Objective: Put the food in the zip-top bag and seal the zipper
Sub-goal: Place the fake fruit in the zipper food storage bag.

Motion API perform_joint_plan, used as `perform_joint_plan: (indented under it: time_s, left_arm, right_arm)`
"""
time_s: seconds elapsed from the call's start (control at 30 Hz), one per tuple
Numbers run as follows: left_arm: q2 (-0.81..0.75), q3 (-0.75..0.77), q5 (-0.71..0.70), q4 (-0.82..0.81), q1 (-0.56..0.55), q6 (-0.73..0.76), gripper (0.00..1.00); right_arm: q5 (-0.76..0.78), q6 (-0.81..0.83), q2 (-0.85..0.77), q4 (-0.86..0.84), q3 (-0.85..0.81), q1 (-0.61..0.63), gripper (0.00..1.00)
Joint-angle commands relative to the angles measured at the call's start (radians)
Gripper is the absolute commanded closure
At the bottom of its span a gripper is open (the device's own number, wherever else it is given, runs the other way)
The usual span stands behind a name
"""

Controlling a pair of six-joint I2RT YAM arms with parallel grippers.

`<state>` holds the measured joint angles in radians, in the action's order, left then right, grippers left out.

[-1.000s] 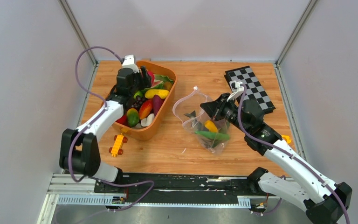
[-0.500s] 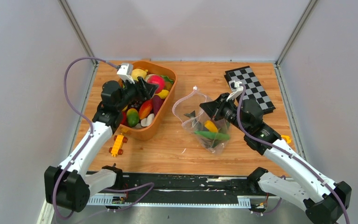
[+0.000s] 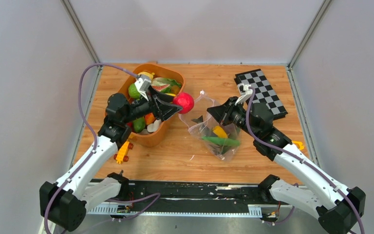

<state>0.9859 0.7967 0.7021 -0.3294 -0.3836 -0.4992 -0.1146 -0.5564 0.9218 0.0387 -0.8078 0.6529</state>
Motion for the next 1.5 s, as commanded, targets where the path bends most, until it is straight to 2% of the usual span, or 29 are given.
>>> perform_joint_plan:
  time_s: [0.0, 0.1, 0.33, 0.43, 0.53, 0.63, 0.77, 0.93, 1.03, 1.1, 1.23, 1.47]
  left_arm:
    - [0.019, 0.020, 0.018, 0.020, -0.045, 0.047, 0.66]
    - [0.039, 0.039, -0.004, 0.048, -0.088, 0.078, 0.66]
    - [0.130, 0.142, -0.114, 0.269, -0.203, 0.243, 0.65]
    - [0.170, 0.158, -0.142, 0.279, -0.240, 0.251, 0.63]
    - [0.214, 0.181, -0.229, 0.300, -0.285, 0.255, 0.61]
    - [0.250, 0.178, -0.351, 0.261, -0.307, 0.187, 0.59]
    - [0.289, 0.131, -0.365, 0.086, -0.320, 0.059, 0.57]
    - [0.338, 0.130, -0.341, 0.006, -0.339, 0.005, 0.44]
    - [0.346, 0.143, -0.348, 0.059, -0.340, 0.051, 0.31]
    - [0.350, 0.164, -0.345, 0.128, -0.341, 0.106, 0.16]
    - [0.329, 0.188, -0.355, 0.215, -0.340, 0.162, 0.06]
    - [0.227, 0.193, -0.447, 0.278, -0.339, 0.207, 0.04]
  right_arm:
    - [-0.016, -0.019, -0.012, -0.078, -0.017, -0.003, 1.00]
    - [-0.029, -0.021, -0.014, -0.084, -0.016, -0.003, 1.00]
    - [-0.059, -0.033, -0.031, -0.133, 0.000, -0.003, 1.00]
    - [-0.068, -0.039, -0.032, -0.146, 0.004, -0.004, 1.00]
    - [-0.072, -0.046, -0.033, -0.159, 0.009, -0.003, 1.00]
    - [-0.070, -0.052, -0.037, -0.171, 0.017, -0.003, 1.00]
    - [-0.061, -0.061, -0.040, -0.185, 0.025, -0.003, 1.00]
    - [-0.054, -0.075, -0.032, -0.187, 0.025, -0.004, 1.00]
    - [-0.045, -0.082, -0.036, -0.189, 0.033, -0.003, 1.00]
    - [-0.026, -0.082, -0.044, -0.187, 0.038, -0.004, 1.00]
    - [0.018, -0.076, -0.061, -0.166, 0.042, -0.004, 1.00]
    - [0.089, -0.060, -0.087, -0.106, 0.039, -0.004, 1.00]
